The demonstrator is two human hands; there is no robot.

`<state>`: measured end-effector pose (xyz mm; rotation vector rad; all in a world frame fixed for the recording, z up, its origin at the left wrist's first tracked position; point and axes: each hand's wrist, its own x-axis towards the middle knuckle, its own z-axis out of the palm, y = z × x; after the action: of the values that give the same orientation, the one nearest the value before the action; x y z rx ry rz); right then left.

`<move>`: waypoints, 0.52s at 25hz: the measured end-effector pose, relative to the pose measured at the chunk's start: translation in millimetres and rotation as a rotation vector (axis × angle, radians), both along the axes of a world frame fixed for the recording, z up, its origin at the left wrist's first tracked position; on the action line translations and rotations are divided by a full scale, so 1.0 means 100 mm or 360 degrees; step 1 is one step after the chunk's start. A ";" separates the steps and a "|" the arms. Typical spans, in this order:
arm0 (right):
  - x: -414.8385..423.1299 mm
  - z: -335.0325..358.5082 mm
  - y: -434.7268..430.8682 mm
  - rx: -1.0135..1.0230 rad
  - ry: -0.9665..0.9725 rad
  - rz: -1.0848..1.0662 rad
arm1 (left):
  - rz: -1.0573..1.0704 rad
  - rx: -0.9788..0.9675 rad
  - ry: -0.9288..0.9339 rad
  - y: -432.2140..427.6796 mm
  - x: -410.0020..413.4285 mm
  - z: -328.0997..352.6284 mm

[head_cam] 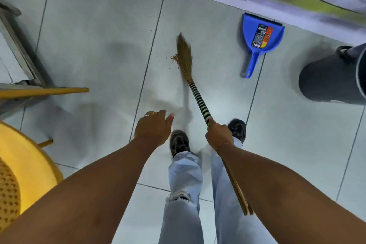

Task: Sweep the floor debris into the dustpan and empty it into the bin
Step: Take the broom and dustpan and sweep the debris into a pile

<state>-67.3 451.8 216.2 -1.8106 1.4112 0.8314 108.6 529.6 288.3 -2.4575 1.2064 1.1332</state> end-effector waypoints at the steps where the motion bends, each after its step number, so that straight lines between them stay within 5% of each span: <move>1: 0.03 -0.01 0.01 0.0003 -0.0018 -0.0003 | -0.0012 -0.0011 -0.0010 0.03 0.01 0.00; 7: -0.05 0.22 -0.03 -0.0173 -0.0176 0.0008 | -0.0112 -0.0174 -0.0150 -0.10 -0.05 0.04; 13: -0.85 0.74 -0.48 -0.0557 -0.0288 -0.0366 | -0.0090 -0.0188 0.0000 -0.87 -0.51 0.18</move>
<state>-152.4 404.2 290.6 -1.8722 1.6818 0.3076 57.3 442.1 306.8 -2.4899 1.3714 1.0766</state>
